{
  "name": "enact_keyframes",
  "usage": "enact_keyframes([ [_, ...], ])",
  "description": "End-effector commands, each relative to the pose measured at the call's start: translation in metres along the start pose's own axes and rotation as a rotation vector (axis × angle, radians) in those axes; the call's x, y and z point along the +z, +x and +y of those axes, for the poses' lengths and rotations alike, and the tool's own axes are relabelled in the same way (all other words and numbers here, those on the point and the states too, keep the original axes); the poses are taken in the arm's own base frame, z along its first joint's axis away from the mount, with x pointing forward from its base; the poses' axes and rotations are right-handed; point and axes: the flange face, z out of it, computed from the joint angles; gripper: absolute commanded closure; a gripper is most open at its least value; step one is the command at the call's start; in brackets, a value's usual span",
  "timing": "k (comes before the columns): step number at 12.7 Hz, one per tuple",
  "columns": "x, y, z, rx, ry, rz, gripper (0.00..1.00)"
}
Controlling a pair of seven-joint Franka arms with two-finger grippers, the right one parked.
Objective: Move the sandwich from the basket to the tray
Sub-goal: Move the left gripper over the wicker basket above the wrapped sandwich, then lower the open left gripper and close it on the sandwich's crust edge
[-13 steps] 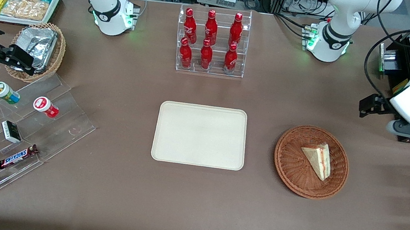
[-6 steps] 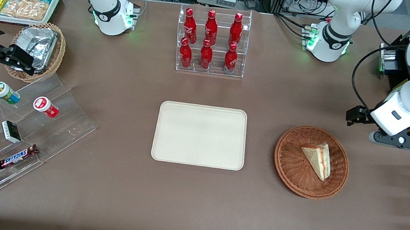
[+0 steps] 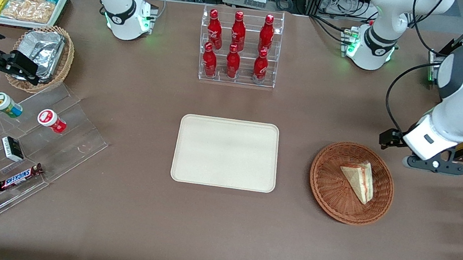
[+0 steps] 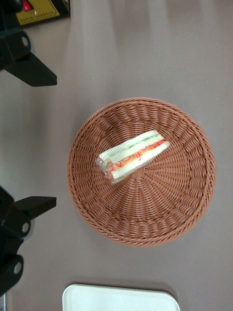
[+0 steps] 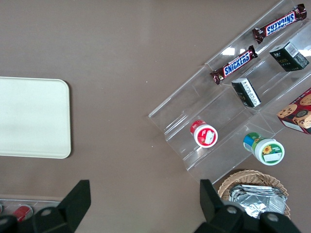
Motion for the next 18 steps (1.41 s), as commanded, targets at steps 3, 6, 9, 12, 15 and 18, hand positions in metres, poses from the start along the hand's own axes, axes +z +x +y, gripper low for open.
enact_keyframes([
  [3, 0.041, -0.004, -0.001, -0.075, -0.008, 0.038, 0.00],
  [6, 0.074, -0.002, 0.001, -0.168, -0.021, 0.058, 0.00],
  [9, 0.091, 0.003, 0.002, -0.279, -0.028, 0.050, 0.00],
  [12, 0.118, 0.007, 0.003, -0.371, -0.045, 0.072, 0.00],
  [15, 0.142, 0.010, 0.006, -0.409, -0.053, 0.067, 0.00],
  [18, 0.158, 0.014, 0.007, -0.413, -0.060, 0.068, 0.00],
])
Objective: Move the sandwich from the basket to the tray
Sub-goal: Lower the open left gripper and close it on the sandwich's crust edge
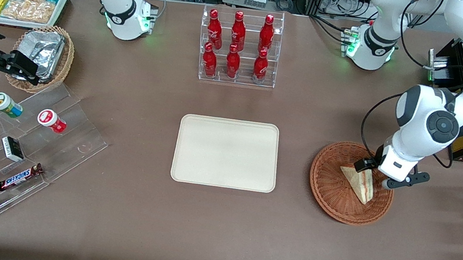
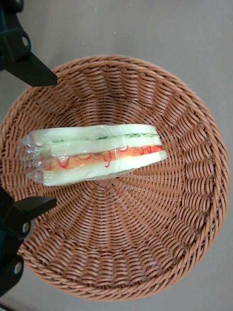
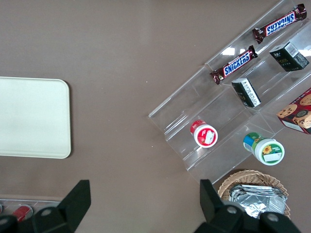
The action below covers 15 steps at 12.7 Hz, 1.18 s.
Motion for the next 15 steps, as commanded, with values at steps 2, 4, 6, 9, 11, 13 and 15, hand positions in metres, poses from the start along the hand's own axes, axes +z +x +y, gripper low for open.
enact_keyframes([
  [2, 0.017, 0.001, 0.001, -0.032, -0.006, -0.006, 0.00],
  [4, 0.026, 0.002, 0.004, -0.084, -0.016, 0.002, 0.02],
  [6, 0.035, 0.003, 0.007, -0.167, -0.026, 0.010, 0.22],
  [9, 0.034, 0.003, 0.007, -0.251, -0.029, 0.013, 0.70],
  [11, 0.033, 0.003, 0.007, -0.266, -0.028, 0.014, 1.00],
  [13, 0.027, 0.003, 0.008, -0.248, -0.026, 0.017, 1.00],
  [15, 0.007, 0.001, 0.011, -0.174, -0.012, 0.015, 1.00],
])
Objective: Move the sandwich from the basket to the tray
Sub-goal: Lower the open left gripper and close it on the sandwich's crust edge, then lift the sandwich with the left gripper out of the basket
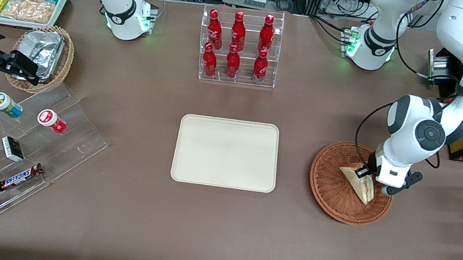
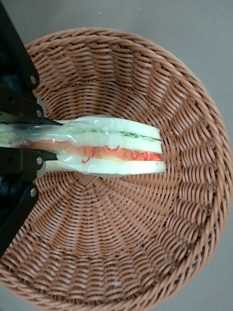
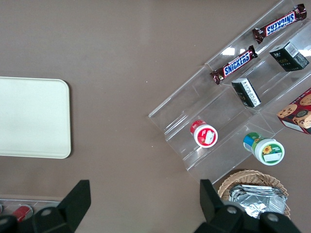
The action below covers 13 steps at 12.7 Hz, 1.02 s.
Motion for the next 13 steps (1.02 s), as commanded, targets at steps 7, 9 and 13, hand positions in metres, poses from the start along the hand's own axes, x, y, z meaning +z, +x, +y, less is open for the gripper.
enact_keyframes([
  [7, -0.165, 0.001, 0.012, 0.171, 0.064, -0.003, 1.00],
  [9, -0.184, -0.006, 0.023, 0.203, 0.065, -0.001, 1.00],
  [13, -0.190, -0.051, 0.065, 0.361, 0.053, 0.004, 1.00],
])
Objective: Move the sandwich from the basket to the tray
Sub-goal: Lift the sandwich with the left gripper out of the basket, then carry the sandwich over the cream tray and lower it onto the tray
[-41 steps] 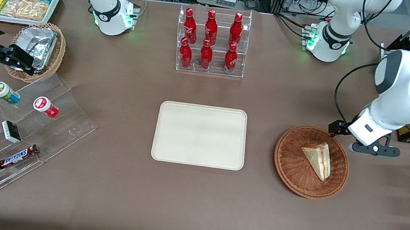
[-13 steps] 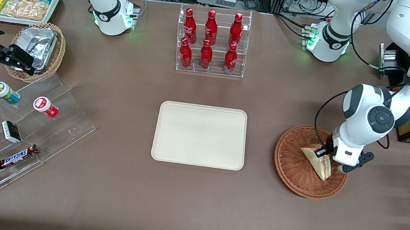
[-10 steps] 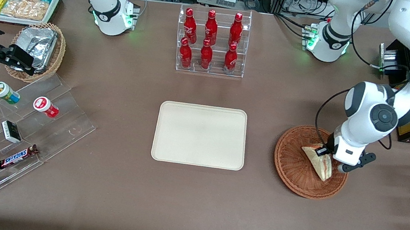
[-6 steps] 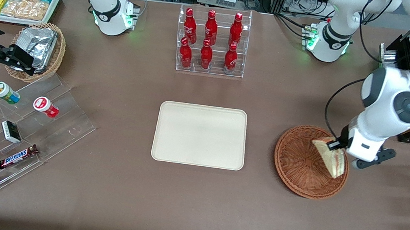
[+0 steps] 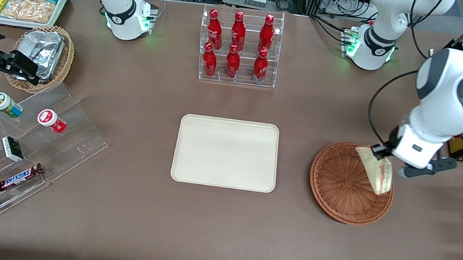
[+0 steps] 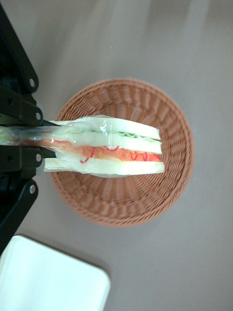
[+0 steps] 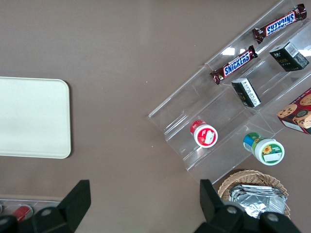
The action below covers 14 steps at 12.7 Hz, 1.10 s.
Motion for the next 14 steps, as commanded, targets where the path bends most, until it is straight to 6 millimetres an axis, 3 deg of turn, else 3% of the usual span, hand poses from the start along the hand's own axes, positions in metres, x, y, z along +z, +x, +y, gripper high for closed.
enact_keyframes([
  [1, -0.010, -0.026, 0.037, 0.113, 0.005, 0.005, 1.00],
  [5, -0.007, -0.071, 0.096, 0.261, 0.003, 0.003, 1.00],
  [7, 0.004, -0.096, 0.130, 0.324, 0.000, -0.004, 1.00],
  [10, 0.016, -0.107, 0.152, 0.370, -0.019, 0.010, 1.00],
  [13, 0.040, -0.109, 0.170, 0.380, -0.032, 0.002, 1.00],
  [14, 0.048, -0.113, 0.186, 0.369, -0.051, -0.007, 1.00],
])
